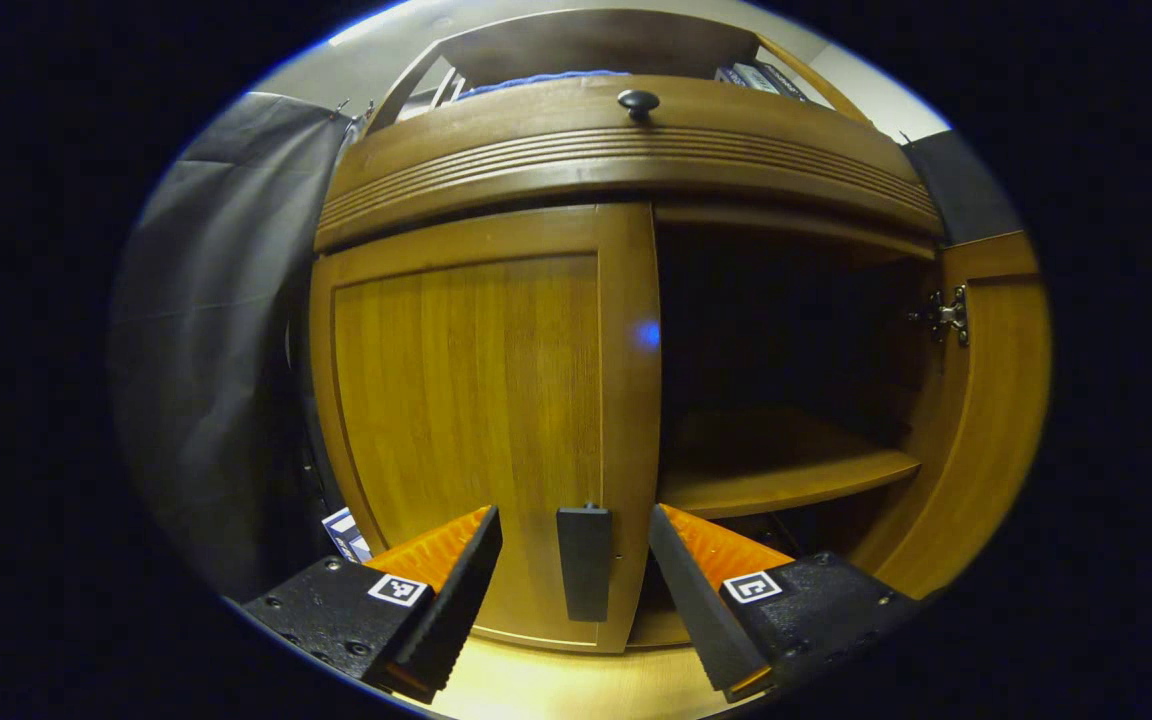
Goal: Open the right door of the double-door shoe cabinet with the right hand, and open the left door with the left hand.
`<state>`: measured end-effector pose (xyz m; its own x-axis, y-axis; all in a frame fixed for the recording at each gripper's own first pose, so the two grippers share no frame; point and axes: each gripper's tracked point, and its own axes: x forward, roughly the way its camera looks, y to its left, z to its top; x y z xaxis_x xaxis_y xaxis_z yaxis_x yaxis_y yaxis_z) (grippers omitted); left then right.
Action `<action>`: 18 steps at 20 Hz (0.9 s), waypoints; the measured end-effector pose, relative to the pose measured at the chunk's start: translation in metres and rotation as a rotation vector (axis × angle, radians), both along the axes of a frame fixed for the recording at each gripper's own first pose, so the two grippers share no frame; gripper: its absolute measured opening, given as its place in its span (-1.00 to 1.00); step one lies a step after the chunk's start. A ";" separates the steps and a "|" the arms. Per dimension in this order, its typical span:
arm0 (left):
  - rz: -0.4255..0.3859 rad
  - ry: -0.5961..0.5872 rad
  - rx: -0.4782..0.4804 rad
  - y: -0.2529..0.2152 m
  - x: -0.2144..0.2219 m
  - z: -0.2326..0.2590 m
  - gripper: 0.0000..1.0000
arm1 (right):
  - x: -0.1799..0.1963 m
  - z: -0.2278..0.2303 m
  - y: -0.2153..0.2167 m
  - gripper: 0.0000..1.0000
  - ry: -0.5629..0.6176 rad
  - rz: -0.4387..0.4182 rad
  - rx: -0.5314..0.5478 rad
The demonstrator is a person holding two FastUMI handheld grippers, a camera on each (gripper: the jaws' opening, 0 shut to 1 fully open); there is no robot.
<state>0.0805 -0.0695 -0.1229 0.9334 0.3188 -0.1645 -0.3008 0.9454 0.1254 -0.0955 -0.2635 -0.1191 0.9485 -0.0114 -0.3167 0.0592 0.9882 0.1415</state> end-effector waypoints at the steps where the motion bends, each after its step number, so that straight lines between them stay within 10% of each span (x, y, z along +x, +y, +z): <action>1: -0.002 0.004 -0.006 0.000 0.004 -0.003 0.72 | 0.000 -0.001 -0.005 -0.63 0.001 -0.012 -0.002; 14: -0.002 0.017 -0.050 0.003 0.015 -0.017 -0.30 | -0.004 0.001 -0.031 -0.64 -0.002 -0.083 -0.003; 18: 0.003 0.018 -0.079 0.004 0.008 -0.017 -0.29 | -0.009 0.002 -0.028 -0.64 -0.006 -0.068 0.005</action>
<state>0.0888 -0.0660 -0.1399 0.9290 0.3072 -0.2065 -0.3023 0.9516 0.0556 -0.1042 -0.2919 -0.1173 0.9474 -0.0745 -0.3113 0.1255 0.9811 0.1473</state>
